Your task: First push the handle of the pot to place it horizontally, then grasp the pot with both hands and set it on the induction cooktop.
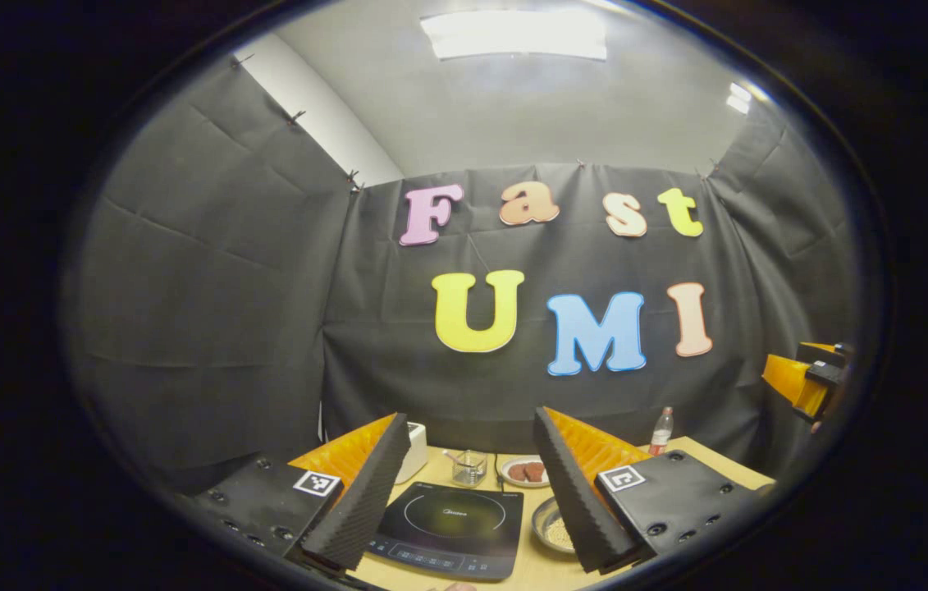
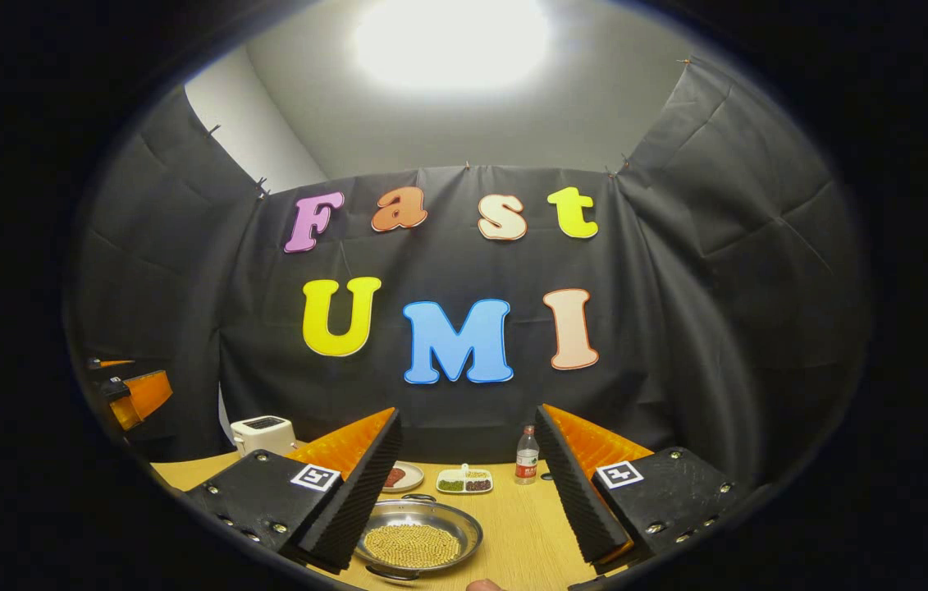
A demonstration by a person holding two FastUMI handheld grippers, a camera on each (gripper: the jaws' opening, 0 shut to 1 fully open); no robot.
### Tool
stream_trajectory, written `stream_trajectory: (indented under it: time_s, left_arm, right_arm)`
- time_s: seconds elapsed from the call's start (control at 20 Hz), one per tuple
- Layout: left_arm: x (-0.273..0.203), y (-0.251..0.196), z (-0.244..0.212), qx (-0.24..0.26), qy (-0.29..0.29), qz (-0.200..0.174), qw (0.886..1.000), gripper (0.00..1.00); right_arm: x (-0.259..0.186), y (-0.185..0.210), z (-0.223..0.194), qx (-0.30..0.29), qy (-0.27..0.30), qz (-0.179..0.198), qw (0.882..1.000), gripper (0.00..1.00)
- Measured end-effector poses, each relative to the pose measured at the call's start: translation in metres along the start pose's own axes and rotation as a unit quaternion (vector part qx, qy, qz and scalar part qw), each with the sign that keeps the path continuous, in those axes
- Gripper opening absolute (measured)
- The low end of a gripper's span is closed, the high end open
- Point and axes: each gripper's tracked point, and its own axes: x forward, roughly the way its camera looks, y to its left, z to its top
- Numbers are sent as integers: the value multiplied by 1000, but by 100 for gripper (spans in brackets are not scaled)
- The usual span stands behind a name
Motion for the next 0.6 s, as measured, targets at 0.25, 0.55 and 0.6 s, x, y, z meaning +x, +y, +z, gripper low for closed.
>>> stream_trajectory:
  time_s: [0.25,0.55,0.6]
  left_arm:
    - [0,7,-7,-12,5,0,1000,100]
    - [8,15,-11,-18,9,-3,1000,98]
    - [10,18,-12,-18,9,-4,1000,98]
  right_arm:
    - [-4,5,2,-9,-5,1,1000,98]
    - [-7,15,-14,0,24,2,1000,98]
    - [-6,18,-15,0,26,2,1000,98]
